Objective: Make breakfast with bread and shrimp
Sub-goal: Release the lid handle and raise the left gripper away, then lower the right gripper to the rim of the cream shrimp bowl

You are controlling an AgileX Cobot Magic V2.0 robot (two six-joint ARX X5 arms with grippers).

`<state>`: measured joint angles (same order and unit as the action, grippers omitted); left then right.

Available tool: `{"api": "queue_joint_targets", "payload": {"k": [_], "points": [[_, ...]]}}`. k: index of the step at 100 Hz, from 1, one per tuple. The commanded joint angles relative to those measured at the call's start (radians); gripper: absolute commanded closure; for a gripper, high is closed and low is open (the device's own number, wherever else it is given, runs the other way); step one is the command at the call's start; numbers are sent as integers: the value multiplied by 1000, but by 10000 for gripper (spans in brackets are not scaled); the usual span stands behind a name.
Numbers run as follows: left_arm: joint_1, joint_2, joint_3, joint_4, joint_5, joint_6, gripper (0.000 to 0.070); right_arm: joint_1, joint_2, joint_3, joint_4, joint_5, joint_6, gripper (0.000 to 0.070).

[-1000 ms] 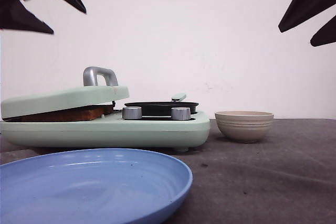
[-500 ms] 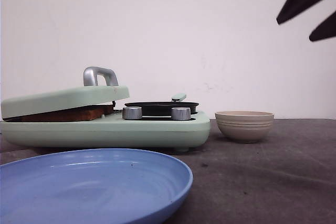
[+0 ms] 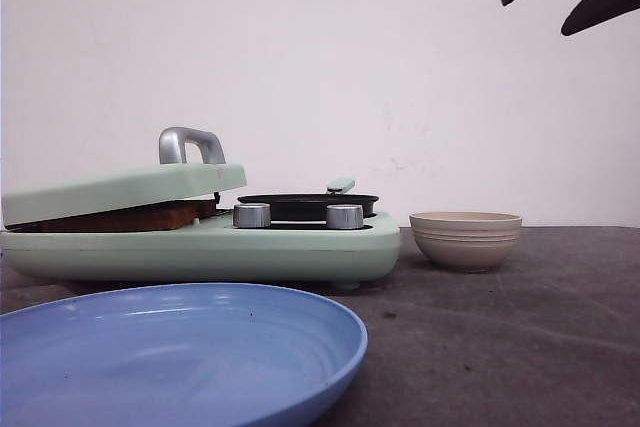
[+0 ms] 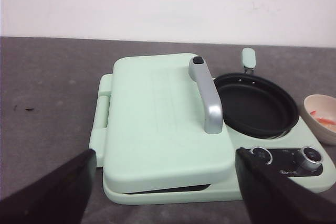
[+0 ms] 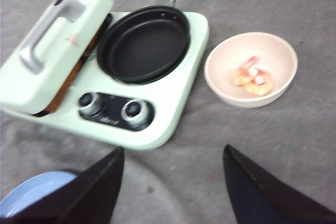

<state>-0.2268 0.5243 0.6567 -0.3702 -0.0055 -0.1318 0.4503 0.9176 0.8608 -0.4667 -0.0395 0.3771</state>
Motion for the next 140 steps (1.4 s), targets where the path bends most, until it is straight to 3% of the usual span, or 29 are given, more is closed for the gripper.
{"api": "queue_joint_targets", "payload": {"k": [1,25,59,100,140], "points": [[-2,-38,-14,11,-14,-14,231,-28,62,50,-14,-18,-63,288],[-2,-179,-90,2,-81,-31,231,-168,291,198,-77,-52,-102,289],[-2,-196,-160,4,-84,-38,230,-304,617,399,-90,-156,-128,288],[-2,-152,-163,33,-84,-18,230,-347,963,628,-108,-201,-172,289],[-2,-109,-163,53,-84,-10,230,-355,1103,659,-66,-188,-189,289]]}}
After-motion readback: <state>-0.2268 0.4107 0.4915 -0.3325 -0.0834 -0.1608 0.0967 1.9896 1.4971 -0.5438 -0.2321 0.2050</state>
